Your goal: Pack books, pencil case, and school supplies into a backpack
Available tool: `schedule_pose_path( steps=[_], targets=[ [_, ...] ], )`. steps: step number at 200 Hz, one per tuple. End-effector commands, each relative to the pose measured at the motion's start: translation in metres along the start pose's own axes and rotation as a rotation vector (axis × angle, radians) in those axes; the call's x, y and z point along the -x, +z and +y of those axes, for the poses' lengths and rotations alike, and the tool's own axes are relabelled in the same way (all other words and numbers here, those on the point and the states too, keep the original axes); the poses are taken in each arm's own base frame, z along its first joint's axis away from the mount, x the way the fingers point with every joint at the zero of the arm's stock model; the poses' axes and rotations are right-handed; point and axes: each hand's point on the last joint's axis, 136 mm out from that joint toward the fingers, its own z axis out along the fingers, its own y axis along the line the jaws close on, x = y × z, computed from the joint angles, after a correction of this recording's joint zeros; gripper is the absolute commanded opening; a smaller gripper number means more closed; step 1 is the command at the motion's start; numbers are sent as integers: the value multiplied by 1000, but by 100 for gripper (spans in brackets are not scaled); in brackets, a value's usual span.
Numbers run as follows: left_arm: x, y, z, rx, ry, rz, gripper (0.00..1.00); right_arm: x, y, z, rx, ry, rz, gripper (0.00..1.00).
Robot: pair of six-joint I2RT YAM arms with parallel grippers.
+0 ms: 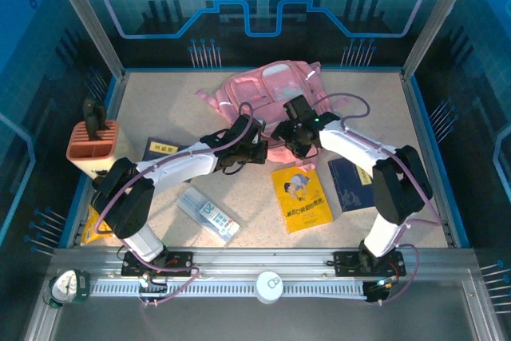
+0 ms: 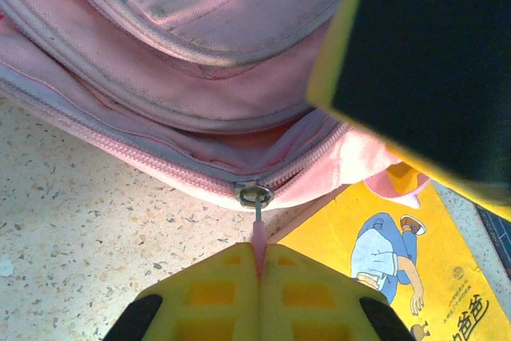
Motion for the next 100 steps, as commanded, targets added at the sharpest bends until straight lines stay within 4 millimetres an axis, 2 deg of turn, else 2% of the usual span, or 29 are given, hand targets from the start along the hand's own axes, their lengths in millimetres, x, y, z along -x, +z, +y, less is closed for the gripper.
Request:
schedule_pose_path(
  steps=[1,61,80,100],
  targets=[
    [19,-18,-24,-85,2,-65,0,5,-10,1,-15,100,-30,67],
    [20,-16,-25,-84,-5,-71,0,-10,30,11,23,169,59,56],
    [21,-16,-26,-88,-1,-71,0,-9,36,18,32,152,68,50],
    [21,-16,-25,-86,2,-71,0,-8,41,11,-24,119,72,39]
  ],
)
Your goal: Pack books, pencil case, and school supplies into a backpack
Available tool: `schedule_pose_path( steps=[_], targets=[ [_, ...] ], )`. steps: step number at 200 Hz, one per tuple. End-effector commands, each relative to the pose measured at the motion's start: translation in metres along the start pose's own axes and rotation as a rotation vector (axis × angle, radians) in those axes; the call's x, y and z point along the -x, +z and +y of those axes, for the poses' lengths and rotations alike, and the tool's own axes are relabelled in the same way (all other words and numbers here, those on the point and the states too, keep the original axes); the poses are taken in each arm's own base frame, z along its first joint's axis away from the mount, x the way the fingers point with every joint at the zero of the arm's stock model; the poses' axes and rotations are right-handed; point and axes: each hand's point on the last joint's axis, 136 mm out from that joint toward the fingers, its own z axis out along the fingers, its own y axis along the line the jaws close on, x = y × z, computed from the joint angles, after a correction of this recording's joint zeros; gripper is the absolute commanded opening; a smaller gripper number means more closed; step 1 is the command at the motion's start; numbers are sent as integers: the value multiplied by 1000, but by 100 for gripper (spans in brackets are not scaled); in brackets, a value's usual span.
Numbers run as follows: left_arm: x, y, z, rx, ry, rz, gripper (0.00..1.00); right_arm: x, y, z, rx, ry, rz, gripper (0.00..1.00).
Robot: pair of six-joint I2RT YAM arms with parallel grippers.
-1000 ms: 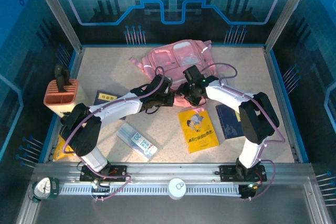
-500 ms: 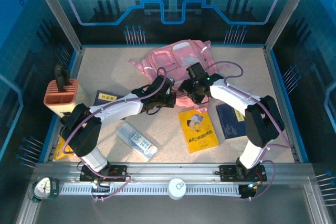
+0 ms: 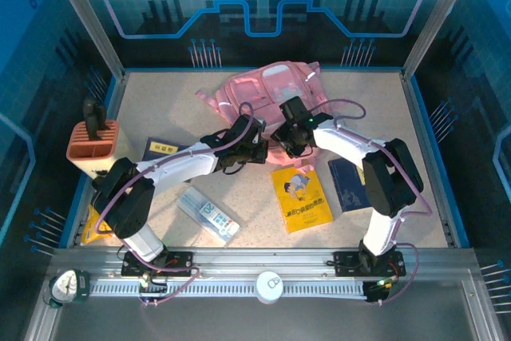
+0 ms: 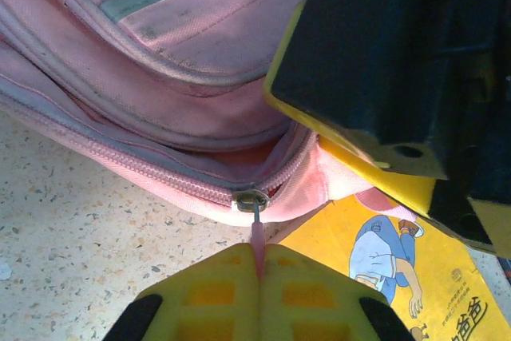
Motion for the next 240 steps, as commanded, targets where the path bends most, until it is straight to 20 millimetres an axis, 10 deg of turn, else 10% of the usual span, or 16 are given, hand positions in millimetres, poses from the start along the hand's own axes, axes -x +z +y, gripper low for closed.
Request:
schedule_pose_path(
  steps=[1,92,172,240],
  targets=[
    [20,-16,-25,-86,2,-66,0,-3,9,5,-21,-20,19,39],
    [16,-16,-6,-7,55,-67,0,9,3,-8,-43,-134,24,0],
    [14,1,91,162,-36,-22,0,28,-40,6,-1,-336,-54,0],
    [60,17,168,300,-170,-117,0,25,-53,16,27,-397,-31,0]
  ],
)
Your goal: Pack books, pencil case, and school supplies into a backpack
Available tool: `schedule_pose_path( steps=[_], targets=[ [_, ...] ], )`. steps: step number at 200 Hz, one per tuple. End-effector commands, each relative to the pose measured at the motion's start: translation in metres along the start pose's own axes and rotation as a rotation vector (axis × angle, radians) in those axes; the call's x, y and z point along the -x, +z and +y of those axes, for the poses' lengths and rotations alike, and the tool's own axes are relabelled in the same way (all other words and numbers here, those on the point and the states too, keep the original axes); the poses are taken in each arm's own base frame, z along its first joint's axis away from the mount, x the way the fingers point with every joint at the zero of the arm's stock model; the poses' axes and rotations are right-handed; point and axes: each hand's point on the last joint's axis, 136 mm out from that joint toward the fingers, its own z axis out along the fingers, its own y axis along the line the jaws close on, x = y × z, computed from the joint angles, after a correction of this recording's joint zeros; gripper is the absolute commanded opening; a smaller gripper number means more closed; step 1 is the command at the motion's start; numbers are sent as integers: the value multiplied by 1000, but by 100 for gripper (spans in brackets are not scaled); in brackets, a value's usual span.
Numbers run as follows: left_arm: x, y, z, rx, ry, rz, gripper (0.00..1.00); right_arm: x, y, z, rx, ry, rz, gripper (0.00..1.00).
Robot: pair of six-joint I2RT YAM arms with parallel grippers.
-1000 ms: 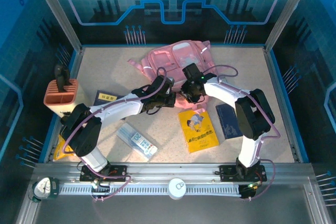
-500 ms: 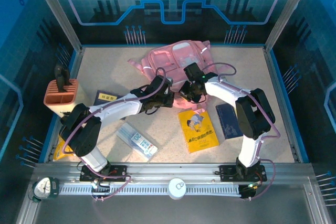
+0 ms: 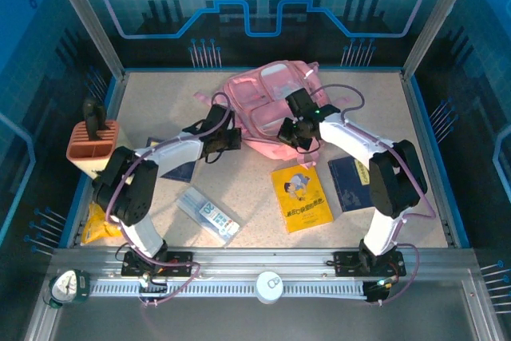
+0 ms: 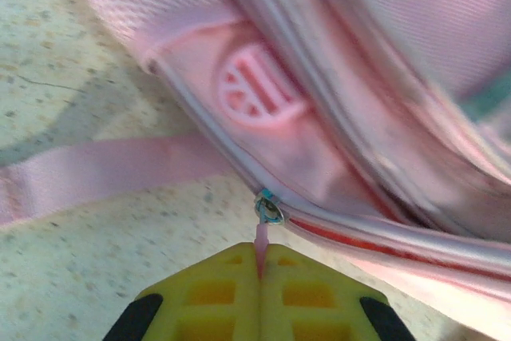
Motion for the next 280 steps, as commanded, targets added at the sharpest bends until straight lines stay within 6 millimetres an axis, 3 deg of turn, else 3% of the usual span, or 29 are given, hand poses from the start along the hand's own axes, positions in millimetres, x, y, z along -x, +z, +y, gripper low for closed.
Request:
schedule_pose_path(
  steps=[1,48,94,121,140,148,160,178,201,224,255,280],
  targets=[
    [30,9,39,107,-55,-59,0,17,-26,10,28,-41,-57,0],
    [74,15,70,105,-167,-149,0,17,-26,24,30,-71,-57,0],
    [98,24,74,63,-188,-154,0,17,-5,87,137,-131,-69,0],
    [114,28,81,70,-197,-130,0,13,12,110,204,-152,-45,0],
    [114,24,82,73,-197,-113,0,5,17,114,224,-170,0,0],
    [112,21,78,56,-195,-107,0,2,13,114,231,-190,-2,9],
    [108,15,73,31,-194,-85,11,-3,2,113,260,-224,-20,22],
    [97,4,66,3,-208,-37,19,-12,-13,101,286,-257,-28,40],
    [78,-14,59,-47,-266,-25,30,-29,-31,82,316,-327,-4,55],
    [52,-33,42,-125,-339,1,35,-42,-48,53,279,-424,-18,69],
    [0,-52,0,-179,-329,47,41,-58,-61,-3,182,-449,-12,81],
    [-39,-63,-32,-227,-339,86,45,-74,-63,-50,93,-405,44,82]
  ],
)
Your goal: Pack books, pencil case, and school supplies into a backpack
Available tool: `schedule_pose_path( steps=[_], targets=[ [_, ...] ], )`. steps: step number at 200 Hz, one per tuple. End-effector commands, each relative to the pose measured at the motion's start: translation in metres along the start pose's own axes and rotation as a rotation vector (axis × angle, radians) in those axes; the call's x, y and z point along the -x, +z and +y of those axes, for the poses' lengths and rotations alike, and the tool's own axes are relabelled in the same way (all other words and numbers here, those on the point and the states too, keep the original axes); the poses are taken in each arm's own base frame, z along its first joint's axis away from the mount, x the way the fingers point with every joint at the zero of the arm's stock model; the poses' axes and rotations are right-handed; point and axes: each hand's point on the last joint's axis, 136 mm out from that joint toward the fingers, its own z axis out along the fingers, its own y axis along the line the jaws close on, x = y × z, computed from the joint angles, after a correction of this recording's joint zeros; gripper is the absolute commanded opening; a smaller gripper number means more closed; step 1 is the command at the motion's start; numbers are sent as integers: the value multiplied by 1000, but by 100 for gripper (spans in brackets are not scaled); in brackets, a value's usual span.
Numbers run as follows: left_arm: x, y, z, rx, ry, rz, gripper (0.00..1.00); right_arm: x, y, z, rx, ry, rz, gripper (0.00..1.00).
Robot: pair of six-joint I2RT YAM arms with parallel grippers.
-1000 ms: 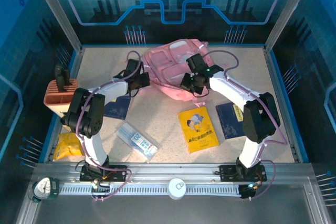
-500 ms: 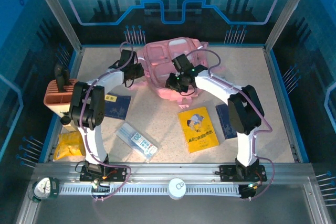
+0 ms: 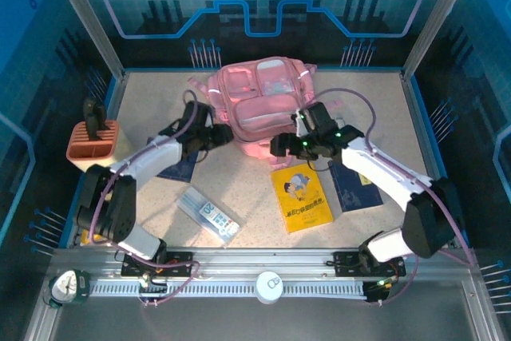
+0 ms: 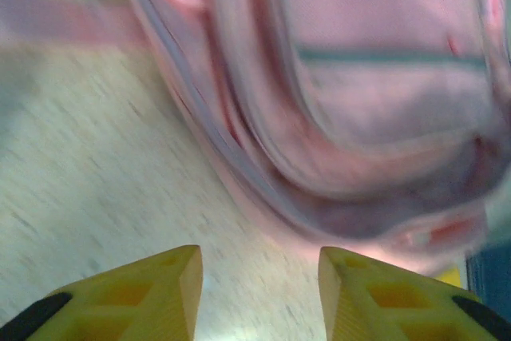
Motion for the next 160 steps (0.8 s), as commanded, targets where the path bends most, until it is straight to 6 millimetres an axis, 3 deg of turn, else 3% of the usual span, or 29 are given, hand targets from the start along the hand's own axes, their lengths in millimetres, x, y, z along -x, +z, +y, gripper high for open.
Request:
schedule_pose_path(
  steps=[1,43,74,160],
  targets=[
    [-41,-5,-21,-55,-69,50,45,-39,-9,-40,-108,1,99,82],
    [-98,-7,-53,-118,-59,89,46,-96,-11,-68,-122,54,217,78],
    [-127,-12,-67,-139,-34,115,46,-120,-7,-66,-59,70,263,73],
    [-151,-9,-40,-61,-51,120,47,-156,29,-69,-17,87,324,67]
  ],
)
